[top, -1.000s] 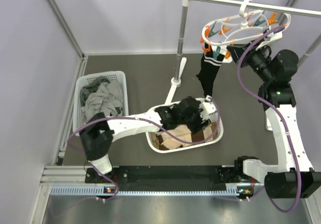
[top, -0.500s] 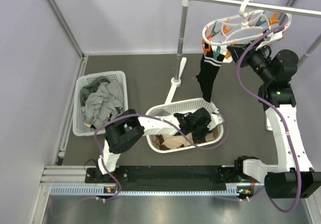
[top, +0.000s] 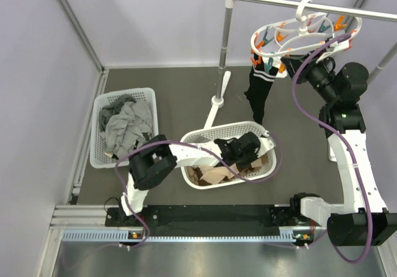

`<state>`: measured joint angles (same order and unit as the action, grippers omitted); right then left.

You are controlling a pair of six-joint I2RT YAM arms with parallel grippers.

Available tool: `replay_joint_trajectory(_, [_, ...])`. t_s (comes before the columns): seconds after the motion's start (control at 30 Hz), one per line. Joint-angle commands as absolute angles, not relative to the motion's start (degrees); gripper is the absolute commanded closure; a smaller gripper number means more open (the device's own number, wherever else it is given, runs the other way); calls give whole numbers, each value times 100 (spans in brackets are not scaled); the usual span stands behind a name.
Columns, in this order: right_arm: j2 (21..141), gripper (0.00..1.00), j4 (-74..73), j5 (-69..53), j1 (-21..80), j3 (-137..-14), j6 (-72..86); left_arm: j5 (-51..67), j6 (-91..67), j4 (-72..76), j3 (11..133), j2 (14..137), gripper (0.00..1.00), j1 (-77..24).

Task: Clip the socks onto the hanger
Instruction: Pick up the sock from the bin.

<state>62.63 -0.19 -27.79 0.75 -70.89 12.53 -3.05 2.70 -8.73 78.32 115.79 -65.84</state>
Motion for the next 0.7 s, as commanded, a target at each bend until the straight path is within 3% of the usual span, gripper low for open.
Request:
replay_joint_trajectory(0.0, [6187, 94, -343, -2962, 167, -7022, 1213, -668, 360, -941, 7541, 10646, 100, -6416])
replay_joint_trajectory(0.27, [6152, 95, -387, -2971, 167, -7066, 1195, -255, 361, -976, 7313, 9651, 100, -6153])
replay_joint_trajectory(0.57, [6144, 95, -413, -2971, 167, -7101, 1230, 412, 9, 561, 6417, 8553, 100, -5818])
replay_joint_trajectory(0.67, [6144, 95, -466, -2962, 176, -7128, 1222, 579, 17, 388, 6398, 8604, 100, -5810])
